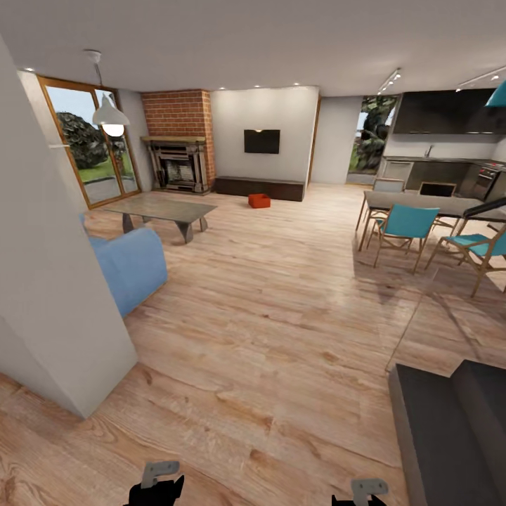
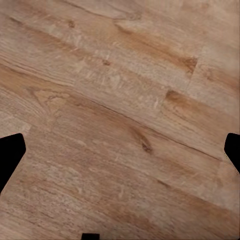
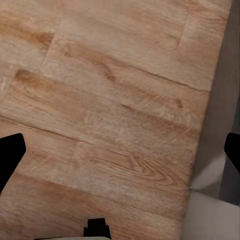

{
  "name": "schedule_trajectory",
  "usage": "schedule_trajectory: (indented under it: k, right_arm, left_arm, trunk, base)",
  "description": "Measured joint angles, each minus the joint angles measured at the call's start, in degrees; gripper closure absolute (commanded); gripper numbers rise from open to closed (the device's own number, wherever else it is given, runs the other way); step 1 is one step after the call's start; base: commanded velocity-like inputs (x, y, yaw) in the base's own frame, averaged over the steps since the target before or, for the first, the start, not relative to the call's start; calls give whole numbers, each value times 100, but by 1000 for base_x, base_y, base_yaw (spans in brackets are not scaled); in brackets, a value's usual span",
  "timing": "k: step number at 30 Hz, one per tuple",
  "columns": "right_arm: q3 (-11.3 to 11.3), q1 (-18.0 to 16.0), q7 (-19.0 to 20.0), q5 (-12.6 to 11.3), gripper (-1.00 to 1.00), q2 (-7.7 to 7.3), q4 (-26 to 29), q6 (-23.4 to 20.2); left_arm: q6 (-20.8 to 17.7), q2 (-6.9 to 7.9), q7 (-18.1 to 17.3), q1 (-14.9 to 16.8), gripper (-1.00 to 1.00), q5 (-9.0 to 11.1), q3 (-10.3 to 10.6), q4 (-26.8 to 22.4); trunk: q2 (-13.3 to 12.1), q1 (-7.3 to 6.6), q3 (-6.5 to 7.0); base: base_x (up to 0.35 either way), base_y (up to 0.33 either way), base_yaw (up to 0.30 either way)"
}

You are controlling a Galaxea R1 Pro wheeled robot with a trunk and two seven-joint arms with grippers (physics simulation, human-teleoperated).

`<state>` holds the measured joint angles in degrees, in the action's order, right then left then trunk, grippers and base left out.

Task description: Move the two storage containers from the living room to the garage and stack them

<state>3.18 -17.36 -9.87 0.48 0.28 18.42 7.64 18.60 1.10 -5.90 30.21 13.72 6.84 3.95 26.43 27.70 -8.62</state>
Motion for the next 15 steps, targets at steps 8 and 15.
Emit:
schedule_trajectory:
  k: [8,15]
  right_arm:
    - [2,0,0,0,-100,0,0,0]
    - [2,0,1,0,-100,0,-1,1]
  left_arm:
    - [-5,-3,6,0,-100,-1,0,0]
    - [-3,-3,10,-1,-100,-1,0,-1]
  trunk:
    - [0,0,0]
    - [0,0,0]
  base:
    - [329,0,0]
    - [329,0,52]
